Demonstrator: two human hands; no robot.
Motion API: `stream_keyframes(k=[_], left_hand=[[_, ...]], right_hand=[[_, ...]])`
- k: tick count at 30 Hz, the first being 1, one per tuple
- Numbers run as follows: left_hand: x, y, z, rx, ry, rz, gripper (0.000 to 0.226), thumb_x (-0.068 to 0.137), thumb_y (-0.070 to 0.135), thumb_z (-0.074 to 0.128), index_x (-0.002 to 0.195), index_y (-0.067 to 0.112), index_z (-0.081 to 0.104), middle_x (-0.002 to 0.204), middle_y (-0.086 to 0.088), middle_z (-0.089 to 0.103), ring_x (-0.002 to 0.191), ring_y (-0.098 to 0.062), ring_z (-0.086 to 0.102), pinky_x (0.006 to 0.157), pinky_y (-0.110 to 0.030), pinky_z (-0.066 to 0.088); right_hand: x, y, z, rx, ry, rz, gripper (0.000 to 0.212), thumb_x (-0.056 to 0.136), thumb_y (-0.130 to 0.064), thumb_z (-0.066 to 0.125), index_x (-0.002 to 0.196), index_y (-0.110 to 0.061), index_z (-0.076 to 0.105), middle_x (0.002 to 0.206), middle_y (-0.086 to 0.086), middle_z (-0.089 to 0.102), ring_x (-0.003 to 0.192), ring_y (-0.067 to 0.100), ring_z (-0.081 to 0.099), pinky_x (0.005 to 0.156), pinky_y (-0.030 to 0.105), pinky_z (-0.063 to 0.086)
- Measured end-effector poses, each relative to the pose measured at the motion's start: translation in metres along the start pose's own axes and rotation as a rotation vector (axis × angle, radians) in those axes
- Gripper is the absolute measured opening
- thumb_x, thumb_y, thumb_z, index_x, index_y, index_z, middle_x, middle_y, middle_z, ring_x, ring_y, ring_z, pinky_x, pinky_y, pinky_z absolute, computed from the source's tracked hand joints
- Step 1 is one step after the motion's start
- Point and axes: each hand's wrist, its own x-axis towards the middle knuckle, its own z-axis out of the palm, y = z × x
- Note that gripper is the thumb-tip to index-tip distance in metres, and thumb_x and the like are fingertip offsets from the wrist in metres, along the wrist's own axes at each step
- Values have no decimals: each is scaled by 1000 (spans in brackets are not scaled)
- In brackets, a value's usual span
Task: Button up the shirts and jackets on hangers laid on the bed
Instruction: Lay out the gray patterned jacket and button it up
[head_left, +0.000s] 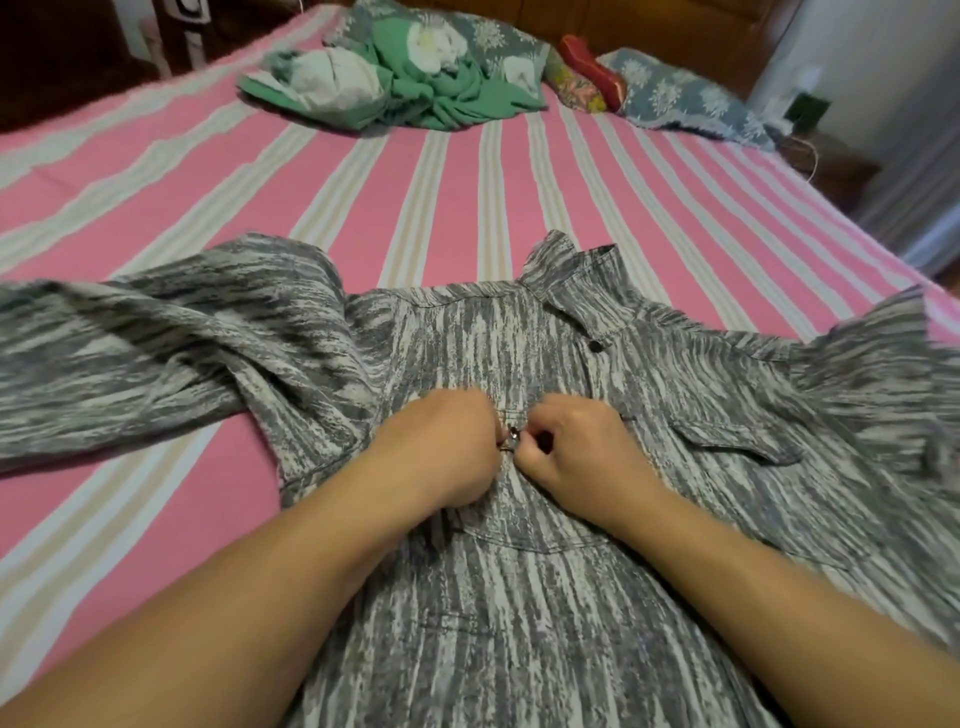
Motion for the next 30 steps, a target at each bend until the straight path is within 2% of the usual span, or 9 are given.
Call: stream_keyframes(k=[2, 7, 12, 16, 19, 21, 25, 27, 30], left_hand=[[-2, -1, -3, 69, -12, 67, 38, 98, 18, 55, 127, 39, 68, 121, 1, 68, 87, -17, 66, 82, -38, 59], [0, -3, -7, 88, -7, 146, 36, 102, 23, 53, 128, 44, 66, 126, 9, 67, 78, -7, 58, 71, -24, 50], [-14, 24, 7, 143, 60, 176, 25, 99, 24, 55, 105, 38, 75, 77, 17, 65, 58, -1, 55, 59, -25, 54], [-19, 35, 5, -18, 449, 242, 19, 96, 17, 59, 99, 26, 75, 72, 16, 68, 60, 1, 59, 57, -28, 53], [-15, 67, 1, -23, 236, 265, 18, 99, 25, 58, 110, 33, 70, 85, 26, 61, 68, 5, 60, 61, -21, 54], [-4, 99, 8, -30, 63, 284, 22, 97, 34, 61, 118, 37, 64, 97, 24, 60, 78, 3, 61, 78, -28, 60], [47, 164, 35, 150, -91, 403, 64, 86, 54, 68, 143, 44, 41, 142, 14, 44, 133, -10, 40, 118, -39, 31], [76, 185, 54, 230, -137, 463, 58, 90, 51, 68, 142, 35, 48, 141, 6, 50, 131, -16, 43, 113, -38, 34], [107, 192, 82, -44, -48, 432, 18, 100, 34, 60, 95, 18, 67, 85, 3, 64, 80, -17, 60, 72, -33, 46]], right_hand=[[1, 3, -1, 20, -25, -11, 22, 91, -20, 60, 69, -19, 55, 66, -11, 48, 60, 1, 44, 56, 14, 26], [-2, 11, -13, 3, -107, -102, 14, 96, -25, 57, 82, -24, 63, 80, -15, 50, 72, 0, 48, 67, 18, 40], [-16, 27, -63, 13, -471, -107, 27, 100, -23, 56, 122, -28, 70, 102, -14, 59, 94, 7, 56, 85, 17, 43], [-33, 102, -120, 62, -195, 223, 36, 95, -2, 57, 121, -23, 71, 113, -17, 64, 96, 5, 64, 95, 28, 55], [-54, 172, -135, 206, -254, 313, 29, 95, -12, 63, 119, -28, 70, 120, -14, 68, 103, -1, 62, 100, 27, 51], [-71, 200, -123, 329, -375, 308, 37, 91, -35, 72, 128, -34, 65, 123, -22, 64, 111, -5, 60, 103, 23, 46], [-76, 224, -86, 216, -276, 207, 54, 80, -55, 76, 126, -32, 63, 113, -17, 56, 107, 8, 56, 98, 30, 46], [-70, 229, -81, 205, -200, 181, 31, 82, -47, 78, 106, -29, 70, 97, -11, 61, 91, 13, 60, 86, 38, 51], [-71, 241, -83, 387, -114, 264, 10, 89, -36, 75, 89, -26, 74, 81, -8, 67, 78, 14, 63, 73, 36, 50]])
